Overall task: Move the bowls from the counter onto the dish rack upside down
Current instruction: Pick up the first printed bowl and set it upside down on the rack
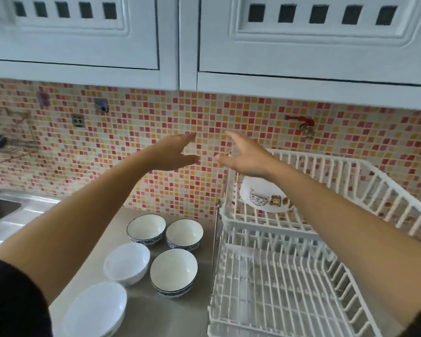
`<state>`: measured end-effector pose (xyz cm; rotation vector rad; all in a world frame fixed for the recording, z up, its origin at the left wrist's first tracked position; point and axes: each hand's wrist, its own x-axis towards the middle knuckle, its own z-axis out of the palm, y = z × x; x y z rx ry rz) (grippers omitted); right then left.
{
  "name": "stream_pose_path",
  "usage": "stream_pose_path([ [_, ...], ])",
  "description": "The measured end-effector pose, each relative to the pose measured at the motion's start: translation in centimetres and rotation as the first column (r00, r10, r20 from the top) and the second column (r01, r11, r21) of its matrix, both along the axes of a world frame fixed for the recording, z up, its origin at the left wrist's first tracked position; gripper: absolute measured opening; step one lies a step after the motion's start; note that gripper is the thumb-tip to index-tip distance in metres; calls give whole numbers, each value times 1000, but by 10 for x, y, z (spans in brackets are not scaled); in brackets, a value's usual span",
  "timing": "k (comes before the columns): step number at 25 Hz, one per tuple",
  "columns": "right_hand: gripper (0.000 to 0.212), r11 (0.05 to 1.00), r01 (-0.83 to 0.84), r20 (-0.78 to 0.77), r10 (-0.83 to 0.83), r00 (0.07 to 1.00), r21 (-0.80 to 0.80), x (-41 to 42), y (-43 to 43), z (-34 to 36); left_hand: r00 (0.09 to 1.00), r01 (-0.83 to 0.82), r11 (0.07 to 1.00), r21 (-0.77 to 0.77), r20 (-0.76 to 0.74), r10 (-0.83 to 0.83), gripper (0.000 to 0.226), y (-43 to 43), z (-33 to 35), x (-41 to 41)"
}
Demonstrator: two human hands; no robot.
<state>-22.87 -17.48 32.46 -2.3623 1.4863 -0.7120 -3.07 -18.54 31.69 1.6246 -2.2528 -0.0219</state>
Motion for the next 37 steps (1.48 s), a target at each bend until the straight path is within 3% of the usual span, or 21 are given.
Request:
stream_pose_path([
  [5, 72, 992, -74, -2, 74, 997, 98, 145, 2, -53, 940, -295, 929, 223, -107, 324, 65, 20, -66, 127],
  [8, 68, 955, -78, -27, 90, 996, 286, 201, 1, -140, 894, -398, 853, 337, -67, 444, 59, 42, -137, 179],
  [11, 75, 873, 12, -172, 84, 981, 488, 233, 15, -245, 829, -497, 695, 520, 46, 558, 68, 69, -228, 219],
  [15, 65, 749, 98, -155, 7, 988, 656, 252, 41, -346, 770, -484, 556, 676, 28, 637, 69, 99, -323, 236],
  [18, 57, 673, 148, -172, -31, 985, 725, 254, 54, -372, 745, -402, 522, 753, -62, 664, 60, 115, -358, 226],
  [22, 54, 705, 32, -3, -42, 999, 709, 252, 59, -358, 658, -345, 510, 788, -184, 730, 52, 122, -345, 233],
  [25, 55, 803, -112, 177, 9, 984, 585, 236, 60, -316, 591, -285, 631, 721, -386, 708, 43, 117, -292, 244],
  [27, 55, 917, -133, 244, 40, 969, 377, 221, 58, -272, 667, -253, 759, 600, -460, 586, 47, 110, -243, 237],
  [30, 49, 985, -135, 419, 79, 904, 104, 191, 55, -191, 731, -188, 933, 307, -591, 341, 57, 90, -170, 205],
  [33, 50, 997, -71, 570, 45, 821, 22, 145, 64, -112, 624, 1, 990, 142, -773, 111, 53, 77, -113, 156],
  [35, 45, 999, -18, 618, 33, 786, -30, 103, 76, -71, 552, 172, 983, 65, -833, -42, 47, 78, -82, 112],
  [37, 43, 998, -13, 657, 50, 752, -61, 60, 80, -43, 497, 299, 954, -25, -849, -178, 60, 74, -59, 67],
])
